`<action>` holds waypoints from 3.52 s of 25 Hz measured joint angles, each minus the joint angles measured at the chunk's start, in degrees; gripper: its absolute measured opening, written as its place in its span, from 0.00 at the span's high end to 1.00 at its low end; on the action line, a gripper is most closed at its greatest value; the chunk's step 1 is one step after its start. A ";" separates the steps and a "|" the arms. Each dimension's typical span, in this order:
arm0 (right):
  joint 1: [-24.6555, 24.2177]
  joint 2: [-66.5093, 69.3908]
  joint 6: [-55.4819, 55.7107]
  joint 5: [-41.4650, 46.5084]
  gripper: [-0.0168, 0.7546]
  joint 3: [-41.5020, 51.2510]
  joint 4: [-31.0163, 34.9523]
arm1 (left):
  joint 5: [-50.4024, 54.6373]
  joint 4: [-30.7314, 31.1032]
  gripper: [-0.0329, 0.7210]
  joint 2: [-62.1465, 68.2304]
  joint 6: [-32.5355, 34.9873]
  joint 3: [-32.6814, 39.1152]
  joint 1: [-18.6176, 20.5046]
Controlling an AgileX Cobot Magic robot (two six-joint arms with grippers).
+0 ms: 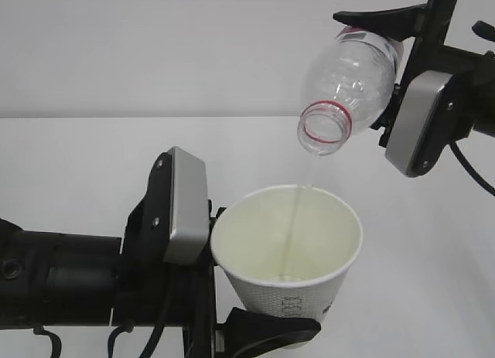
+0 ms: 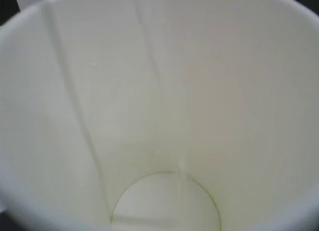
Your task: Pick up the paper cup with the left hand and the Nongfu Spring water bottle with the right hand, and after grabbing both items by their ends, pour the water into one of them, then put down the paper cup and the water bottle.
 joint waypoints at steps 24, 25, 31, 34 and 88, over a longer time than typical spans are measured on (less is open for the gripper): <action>0.00 0.00 -0.34 -0.04 0.29 0.00 0.00 | -0.09 2.39 0.24 0.00 0.00 0.00 0.00; 0.00 0.00 -0.34 -0.04 0.29 0.00 0.00 | -0.09 2.39 0.24 0.00 0.00 0.00 0.00; 0.00 0.00 -0.34 0.69 0.29 -1.49 -1.98 | -0.55 2.39 0.24 0.00 0.00 0.00 0.00; 0.00 0.00 -0.34 0.76 0.29 -1.84 -2.36 | -0.55 2.28 0.24 0.00 0.00 0.00 0.00; 0.00 0.00 -0.42 3.14 0.29 -7.22 -10.04 | -0.55 0.73 0.24 0.00 0.00 0.00 0.00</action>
